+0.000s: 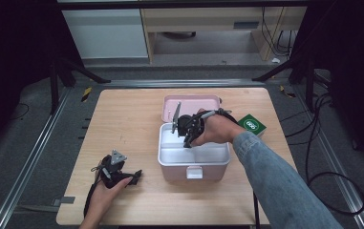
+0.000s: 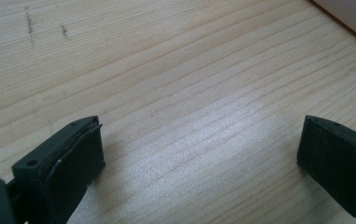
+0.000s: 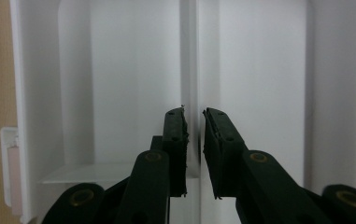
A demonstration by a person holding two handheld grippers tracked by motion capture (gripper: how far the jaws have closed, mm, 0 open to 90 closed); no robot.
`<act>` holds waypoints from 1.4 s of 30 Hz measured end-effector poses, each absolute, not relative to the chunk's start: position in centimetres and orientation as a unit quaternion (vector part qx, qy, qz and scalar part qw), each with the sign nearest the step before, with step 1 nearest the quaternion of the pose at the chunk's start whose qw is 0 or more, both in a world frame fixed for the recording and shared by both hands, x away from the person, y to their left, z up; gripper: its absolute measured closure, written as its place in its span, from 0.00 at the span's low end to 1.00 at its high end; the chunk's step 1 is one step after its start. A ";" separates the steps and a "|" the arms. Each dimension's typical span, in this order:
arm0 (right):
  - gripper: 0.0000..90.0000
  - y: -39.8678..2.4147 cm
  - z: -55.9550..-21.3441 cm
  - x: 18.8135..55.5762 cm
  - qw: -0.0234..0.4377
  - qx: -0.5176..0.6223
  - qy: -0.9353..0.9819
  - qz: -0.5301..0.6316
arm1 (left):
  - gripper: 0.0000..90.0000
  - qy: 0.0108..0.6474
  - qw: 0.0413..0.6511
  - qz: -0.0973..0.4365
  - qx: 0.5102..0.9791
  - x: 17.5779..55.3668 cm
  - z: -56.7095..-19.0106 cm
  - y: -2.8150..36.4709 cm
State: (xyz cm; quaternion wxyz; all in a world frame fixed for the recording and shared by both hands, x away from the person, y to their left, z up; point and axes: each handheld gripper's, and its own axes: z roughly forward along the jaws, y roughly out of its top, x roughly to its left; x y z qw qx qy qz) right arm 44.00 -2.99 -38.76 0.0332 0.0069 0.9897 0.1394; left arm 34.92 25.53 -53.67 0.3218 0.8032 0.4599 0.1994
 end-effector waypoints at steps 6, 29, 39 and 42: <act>0.91 -3.0 -38.8 44.1 0.032 0.004 0.991 0.133 | 0.00 0.460 0.322 0.199 0.803 34.9 -53.7 25.5; 0.99 -2.8 -39.2 44.4 0.021 -0.003 0.992 0.122 | 0.00 0.460 0.322 0.199 0.803 34.9 -53.7 25.5; 1.00 -2.9 -39.0 44.4 0.022 -0.003 0.992 0.125 | 0.00 0.460 0.322 0.199 0.803 34.9 -53.7 25.5; 1.00 -3.0 -38.9 44.3 0.024 -0.001 0.991 0.129 | 0.00 0.460 0.322 0.199 0.803 34.9 -53.7 25.5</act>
